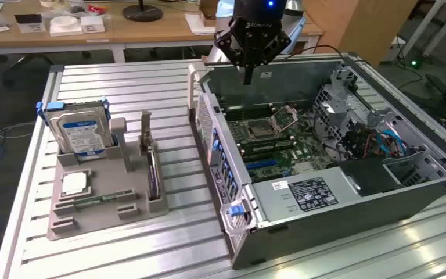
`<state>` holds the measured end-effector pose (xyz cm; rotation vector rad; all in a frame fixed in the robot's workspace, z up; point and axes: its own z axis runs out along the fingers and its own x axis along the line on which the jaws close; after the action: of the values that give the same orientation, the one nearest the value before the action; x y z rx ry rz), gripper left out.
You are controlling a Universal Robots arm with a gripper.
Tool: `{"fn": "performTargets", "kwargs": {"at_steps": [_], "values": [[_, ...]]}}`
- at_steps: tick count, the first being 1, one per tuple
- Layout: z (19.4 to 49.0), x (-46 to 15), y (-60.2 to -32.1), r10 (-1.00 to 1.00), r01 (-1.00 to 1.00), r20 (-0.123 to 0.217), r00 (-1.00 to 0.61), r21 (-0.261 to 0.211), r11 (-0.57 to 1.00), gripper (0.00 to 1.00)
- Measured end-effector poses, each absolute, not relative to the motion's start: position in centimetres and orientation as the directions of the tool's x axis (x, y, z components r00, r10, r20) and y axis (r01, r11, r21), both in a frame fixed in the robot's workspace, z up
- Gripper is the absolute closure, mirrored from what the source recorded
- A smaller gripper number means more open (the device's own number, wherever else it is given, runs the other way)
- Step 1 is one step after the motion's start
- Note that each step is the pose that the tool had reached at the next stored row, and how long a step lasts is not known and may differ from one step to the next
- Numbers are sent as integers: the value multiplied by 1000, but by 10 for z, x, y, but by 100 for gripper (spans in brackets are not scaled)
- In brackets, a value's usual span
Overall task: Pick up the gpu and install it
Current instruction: 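Reach for the gpu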
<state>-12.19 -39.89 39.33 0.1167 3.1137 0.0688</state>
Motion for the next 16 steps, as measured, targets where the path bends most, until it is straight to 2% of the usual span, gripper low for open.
{"fn": "performTargets", "kwargs": {"at_steps": [16], "values": [[393, -151, -400, 75, 73, -23, -997, 45, 996, 89]]}}
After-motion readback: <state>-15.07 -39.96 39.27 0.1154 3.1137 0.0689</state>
